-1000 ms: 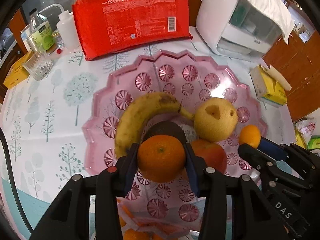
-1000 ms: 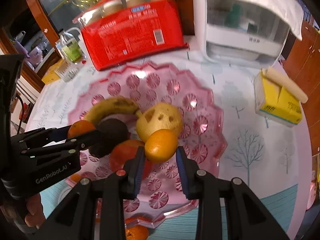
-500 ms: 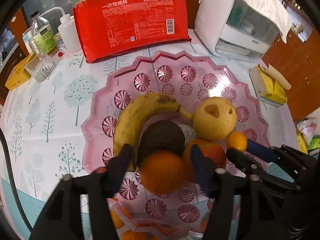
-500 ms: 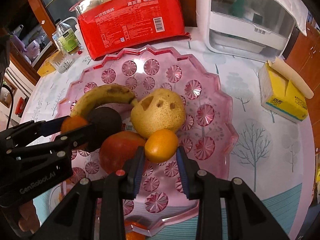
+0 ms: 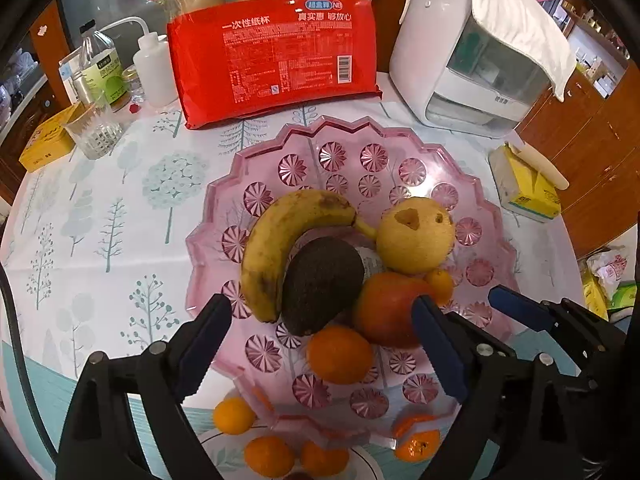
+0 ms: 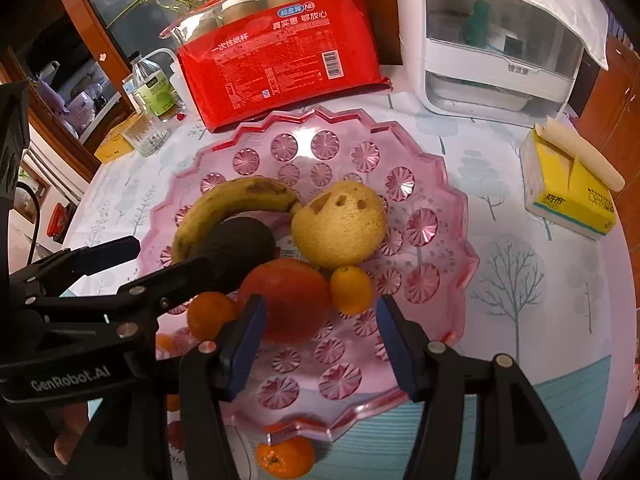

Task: Organize fruits
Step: 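Lower both fruits into the pink bowl and open both tools, then move both tools back toward the plate of remaining fruit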

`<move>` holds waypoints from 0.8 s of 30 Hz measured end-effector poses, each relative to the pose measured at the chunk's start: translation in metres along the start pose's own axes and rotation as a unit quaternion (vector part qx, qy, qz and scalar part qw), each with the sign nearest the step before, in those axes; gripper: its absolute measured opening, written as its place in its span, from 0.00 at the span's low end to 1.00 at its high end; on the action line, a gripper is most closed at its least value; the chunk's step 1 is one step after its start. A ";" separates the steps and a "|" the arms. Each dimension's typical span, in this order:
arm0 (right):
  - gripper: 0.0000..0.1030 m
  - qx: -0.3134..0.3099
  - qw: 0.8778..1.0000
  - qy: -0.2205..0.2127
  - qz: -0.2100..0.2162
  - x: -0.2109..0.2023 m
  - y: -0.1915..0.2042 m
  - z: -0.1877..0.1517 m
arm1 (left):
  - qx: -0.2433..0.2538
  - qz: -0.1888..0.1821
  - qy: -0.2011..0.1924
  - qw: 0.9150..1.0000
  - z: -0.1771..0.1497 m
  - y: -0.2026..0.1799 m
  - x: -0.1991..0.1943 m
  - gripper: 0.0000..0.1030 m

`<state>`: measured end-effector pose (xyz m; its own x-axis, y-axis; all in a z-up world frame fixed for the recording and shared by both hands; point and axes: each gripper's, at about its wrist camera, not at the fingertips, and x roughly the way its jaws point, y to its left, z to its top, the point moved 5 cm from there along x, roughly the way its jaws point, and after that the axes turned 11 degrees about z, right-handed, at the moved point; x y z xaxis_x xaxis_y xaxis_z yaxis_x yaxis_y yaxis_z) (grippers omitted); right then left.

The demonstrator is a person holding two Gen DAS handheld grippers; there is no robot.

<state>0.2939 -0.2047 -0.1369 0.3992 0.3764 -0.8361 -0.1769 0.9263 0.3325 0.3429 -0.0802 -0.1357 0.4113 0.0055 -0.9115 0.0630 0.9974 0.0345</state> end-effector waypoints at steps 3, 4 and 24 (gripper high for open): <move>0.56 0.005 1.000 -0.005 0.001 -0.006 0.002 -0.002 | -0.001 0.000 -0.006 1.000 -0.001 0.003 -0.009 0.91; 0.56 0.007 1.000 -0.007 0.001 -0.008 0.003 -0.003 | -0.002 0.000 -0.008 1.000 -0.002 0.004 -0.013 0.91; 0.57 0.006 0.999 -0.052 -0.014 -0.074 0.037 -0.021 | -0.032 -0.018 -0.056 0.998 -0.021 0.037 -0.096 0.96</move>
<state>0.2391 -0.1989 -0.0718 0.4950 0.3492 -0.7956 -0.1539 0.9365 0.3152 0.2868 -0.0422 -0.0549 0.5093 -0.0351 -0.8599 0.0225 0.9994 -0.0274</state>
